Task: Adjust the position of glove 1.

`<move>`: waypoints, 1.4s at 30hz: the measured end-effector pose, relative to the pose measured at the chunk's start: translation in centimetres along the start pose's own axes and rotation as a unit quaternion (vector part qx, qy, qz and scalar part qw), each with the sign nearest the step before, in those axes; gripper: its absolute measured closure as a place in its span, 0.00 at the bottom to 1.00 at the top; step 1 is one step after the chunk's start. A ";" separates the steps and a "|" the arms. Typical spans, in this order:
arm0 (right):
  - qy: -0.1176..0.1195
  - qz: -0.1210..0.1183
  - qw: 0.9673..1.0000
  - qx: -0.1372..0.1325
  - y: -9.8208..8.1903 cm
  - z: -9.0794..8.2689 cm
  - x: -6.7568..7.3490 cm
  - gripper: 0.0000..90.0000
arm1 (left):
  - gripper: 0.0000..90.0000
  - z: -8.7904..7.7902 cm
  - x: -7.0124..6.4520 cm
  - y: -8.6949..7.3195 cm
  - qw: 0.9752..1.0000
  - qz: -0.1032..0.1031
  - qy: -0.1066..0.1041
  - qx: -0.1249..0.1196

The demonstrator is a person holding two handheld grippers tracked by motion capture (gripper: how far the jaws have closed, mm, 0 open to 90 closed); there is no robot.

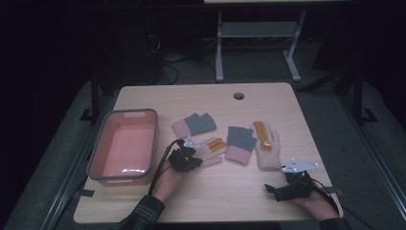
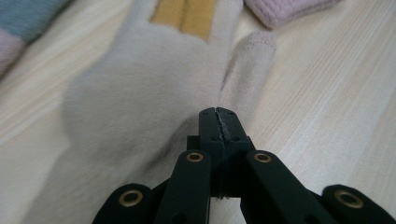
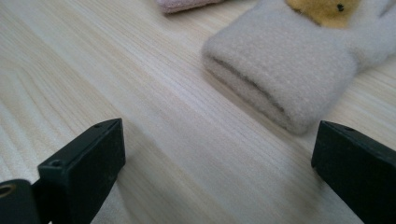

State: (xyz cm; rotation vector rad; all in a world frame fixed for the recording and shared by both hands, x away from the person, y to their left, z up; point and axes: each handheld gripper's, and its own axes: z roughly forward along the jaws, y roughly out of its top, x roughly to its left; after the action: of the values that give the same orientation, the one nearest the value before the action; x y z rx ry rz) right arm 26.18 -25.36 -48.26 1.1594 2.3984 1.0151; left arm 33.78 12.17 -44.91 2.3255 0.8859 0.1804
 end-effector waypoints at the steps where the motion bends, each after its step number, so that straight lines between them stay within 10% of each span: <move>1: -0.001 0.000 1.000 0.000 0.0 0.0 0.0 0.03 | 1.00 -0.3 0.0 0.0 1.000 0.000 0.002 -0.002; 22: 0.000 0.000 1.000 0.000 0.0 0.0 0.0 0.03 | 0.99 -2.6 -0.3 -2.1 0.997 -0.001 0.078 0.014; 42: 0.000 0.000 1.000 0.000 0.0 0.0 0.0 0.03 | 1.00 -1.5 -2.2 -2.1 0.999 0.000 -0.026 0.021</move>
State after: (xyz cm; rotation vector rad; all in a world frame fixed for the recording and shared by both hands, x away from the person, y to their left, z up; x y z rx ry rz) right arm 26.15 -25.36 -48.25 1.1608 2.3981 1.0137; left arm 30.41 12.70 -44.85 2.3576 0.8712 0.1035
